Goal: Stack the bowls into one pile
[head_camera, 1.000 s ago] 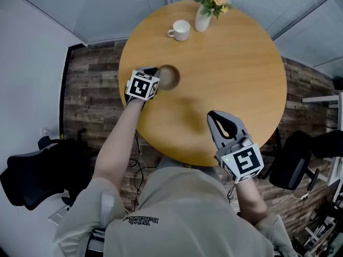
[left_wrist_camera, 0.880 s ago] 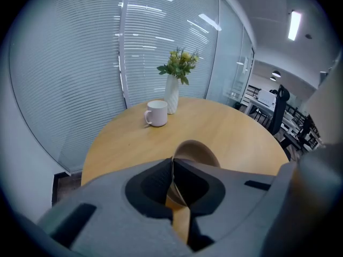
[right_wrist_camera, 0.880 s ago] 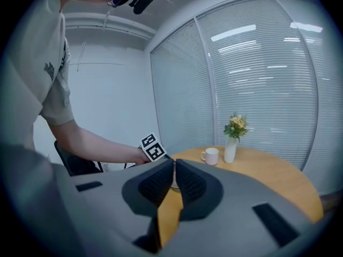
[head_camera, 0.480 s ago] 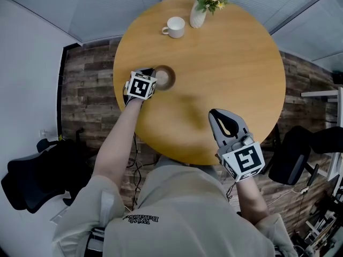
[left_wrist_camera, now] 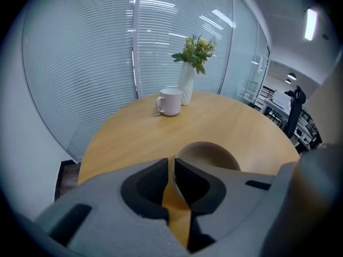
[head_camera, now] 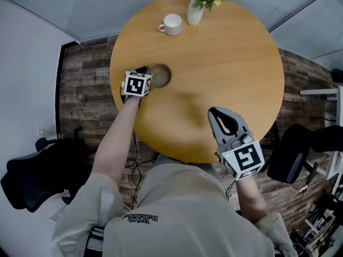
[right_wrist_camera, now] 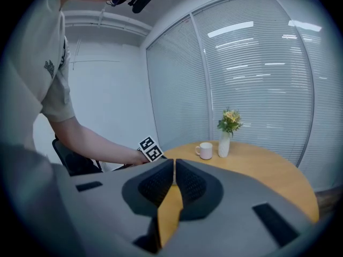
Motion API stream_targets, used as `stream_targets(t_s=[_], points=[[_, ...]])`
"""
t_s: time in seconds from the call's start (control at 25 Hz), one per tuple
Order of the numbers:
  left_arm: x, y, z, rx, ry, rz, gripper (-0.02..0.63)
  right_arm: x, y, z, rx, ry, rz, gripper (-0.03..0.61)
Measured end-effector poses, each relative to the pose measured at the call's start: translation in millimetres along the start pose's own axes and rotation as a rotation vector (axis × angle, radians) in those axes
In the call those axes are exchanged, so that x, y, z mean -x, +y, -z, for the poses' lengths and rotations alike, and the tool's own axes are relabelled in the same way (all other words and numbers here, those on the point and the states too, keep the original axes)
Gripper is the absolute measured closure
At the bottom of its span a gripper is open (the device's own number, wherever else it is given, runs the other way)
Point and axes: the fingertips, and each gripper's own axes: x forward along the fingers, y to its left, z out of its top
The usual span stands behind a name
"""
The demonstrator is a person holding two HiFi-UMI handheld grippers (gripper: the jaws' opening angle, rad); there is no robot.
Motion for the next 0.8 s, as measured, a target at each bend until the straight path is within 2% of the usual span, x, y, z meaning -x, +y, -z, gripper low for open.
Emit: stream_targets(t_s=[0.2,0.48,0.8], points=[[20.0,2.4,-14.3,0.025,-0.06,-0.038,0.584,3.4,-2.3,-2.3,-0.008,-0.013,-0.003,0.545],[67.0,-14.0,-48.8,0.023,-0.197,-0.05,0.584,16.4,-22.9,-22.4,0.007,-0.071,0.04,0.545],[149.1,-55.1,-107.2,-0.067,-0.375,-0.01,0.584,38.5,-43.7,-53.5,0.011,-0.161,0.097,0.545]])
